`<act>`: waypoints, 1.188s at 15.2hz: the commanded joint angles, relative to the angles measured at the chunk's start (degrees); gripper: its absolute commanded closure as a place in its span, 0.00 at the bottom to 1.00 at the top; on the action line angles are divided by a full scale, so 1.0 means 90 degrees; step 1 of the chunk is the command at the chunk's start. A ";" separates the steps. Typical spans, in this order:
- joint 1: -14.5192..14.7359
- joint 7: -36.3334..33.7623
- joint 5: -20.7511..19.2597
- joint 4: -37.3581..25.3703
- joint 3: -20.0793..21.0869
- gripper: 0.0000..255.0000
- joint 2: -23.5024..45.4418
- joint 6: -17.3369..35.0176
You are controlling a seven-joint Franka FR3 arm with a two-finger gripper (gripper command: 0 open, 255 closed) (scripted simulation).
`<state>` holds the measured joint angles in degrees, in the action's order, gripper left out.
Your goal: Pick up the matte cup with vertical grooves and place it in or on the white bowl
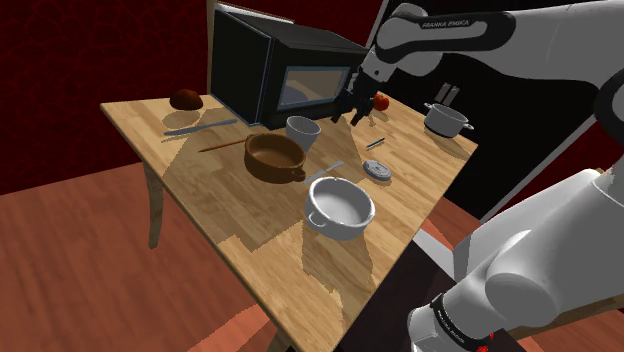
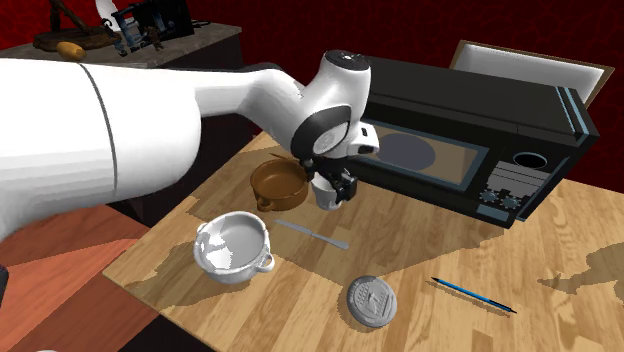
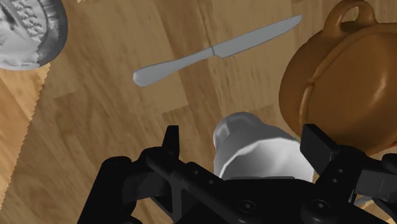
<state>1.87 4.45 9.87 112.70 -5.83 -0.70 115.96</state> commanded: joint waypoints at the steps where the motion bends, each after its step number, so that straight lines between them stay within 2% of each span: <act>1: -0.0014 0.0126 0.0145 -0.0436 -0.0018 0.00 0.0533 0.0056; 8: -0.0188 0.0449 0.0579 -0.2330 0.0023 0.00 0.2389 -0.0129; 15: -0.0139 0.0493 0.0641 -0.2051 0.0074 0.00 0.2601 0.0366; 18: -0.0135 0.0497 0.0647 -0.2031 0.0078 0.00 0.2620 0.0406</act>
<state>0.62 8.95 15.69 94.38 -5.15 22.84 119.49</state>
